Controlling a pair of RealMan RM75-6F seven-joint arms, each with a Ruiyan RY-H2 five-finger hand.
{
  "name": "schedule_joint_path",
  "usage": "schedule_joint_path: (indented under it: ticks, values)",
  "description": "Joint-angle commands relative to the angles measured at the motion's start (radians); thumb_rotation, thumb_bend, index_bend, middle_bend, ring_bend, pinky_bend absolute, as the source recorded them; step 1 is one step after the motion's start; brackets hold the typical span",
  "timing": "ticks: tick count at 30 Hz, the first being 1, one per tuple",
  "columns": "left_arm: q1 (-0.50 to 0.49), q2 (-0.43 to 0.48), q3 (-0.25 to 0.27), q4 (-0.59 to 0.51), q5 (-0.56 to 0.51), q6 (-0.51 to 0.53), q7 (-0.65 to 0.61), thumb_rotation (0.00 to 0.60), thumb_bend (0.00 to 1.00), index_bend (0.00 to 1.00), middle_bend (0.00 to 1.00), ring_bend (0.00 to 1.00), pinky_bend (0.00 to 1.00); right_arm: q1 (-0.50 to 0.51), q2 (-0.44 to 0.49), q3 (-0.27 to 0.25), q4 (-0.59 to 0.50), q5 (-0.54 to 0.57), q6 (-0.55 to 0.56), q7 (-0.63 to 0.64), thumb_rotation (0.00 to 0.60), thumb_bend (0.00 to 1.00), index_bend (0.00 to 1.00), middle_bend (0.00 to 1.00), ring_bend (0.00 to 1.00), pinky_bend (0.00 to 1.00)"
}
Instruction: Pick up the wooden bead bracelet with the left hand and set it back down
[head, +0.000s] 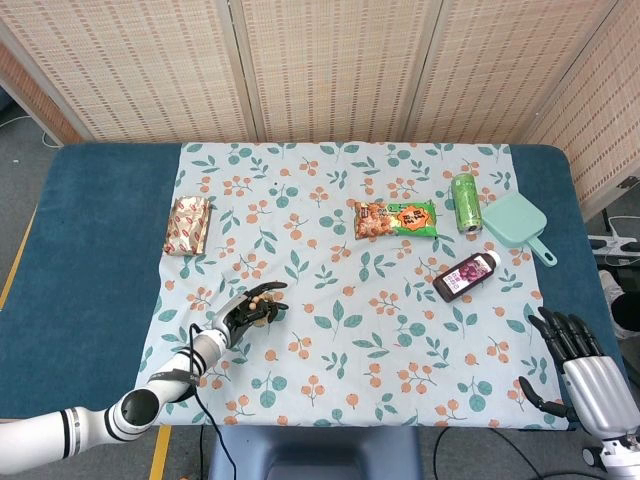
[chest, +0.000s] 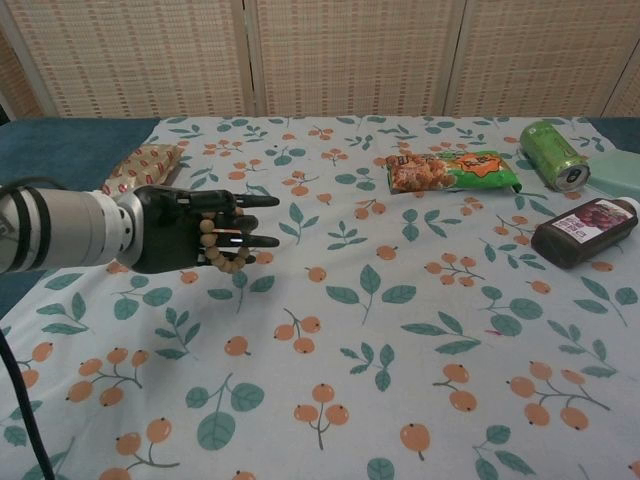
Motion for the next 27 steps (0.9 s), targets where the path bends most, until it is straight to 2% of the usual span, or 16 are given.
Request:
schedule_joint_path:
  ticks: [1,4,7,12,17,19,22,25,27]
  values:
    - [0.023,-0.008,-0.011,-0.002,0.048,-0.03,-0.016,0.6,1.0,0.18,0.68,0.25,0.0,-0.001,0.001,0.0,0.0,-0.001,0.002,0.002,0.384,0.32,0.0,0.0,0.0,0.0]
    - [0.039,-0.02,-0.013,0.01,0.111,-0.047,-0.013,0.6,1.0,0.14,0.62,0.22,0.0,-0.002,0.003,-0.001,0.001,-0.003,0.005,0.006,0.382,0.32,0.0,0.0,0.0,0.0]
    - [0.062,-0.057,0.0,0.041,0.239,0.007,0.031,0.6,1.0,0.12,0.58,0.19,0.0,-0.002,0.004,-0.001,0.002,-0.004,0.005,0.008,0.383,0.32,0.0,0.0,0.0,0.0]
    - [0.096,-0.179,0.073,0.165,0.493,0.219,0.135,0.6,1.0,0.08,0.53,0.15,0.0,-0.002,0.004,-0.002,0.0,-0.005,0.002,0.005,0.384,0.32,0.0,0.0,0.0,0.0]
    - [0.098,-0.269,0.148,0.317,0.666,0.346,0.185,0.6,1.0,0.04,0.49,0.12,0.0,-0.004,0.005,-0.001,-0.001,-0.005,0.006,0.004,0.384,0.32,0.0,0.0,0.0,0.0]
    - [0.101,-0.301,0.199,0.381,0.752,0.396,0.205,0.6,1.0,0.02,0.47,0.1,0.0,-0.003,0.004,-0.001,-0.001,-0.004,0.004,0.003,0.384,0.32,0.0,0.0,0.0,0.0]
    - [0.105,-0.34,0.255,0.457,0.835,0.452,0.224,0.6,1.0,0.01,0.45,0.1,0.0,-0.002,0.004,-0.002,-0.002,-0.005,0.0,0.001,0.385,0.32,0.0,0.0,0.0,0.0]
    - [0.106,-0.357,0.281,0.494,0.871,0.475,0.238,0.6,1.0,0.0,0.43,0.09,0.0,-0.002,0.004,-0.003,-0.002,-0.007,0.0,0.001,0.384,0.32,0.0,0.0,0.0,0.0]
    - [0.105,-0.372,0.309,0.533,0.907,0.493,0.257,0.6,0.91,0.0,0.4,0.09,0.0,-0.002,0.005,-0.003,-0.002,-0.008,0.001,0.001,0.382,0.32,0.0,0.0,0.0,0.0]
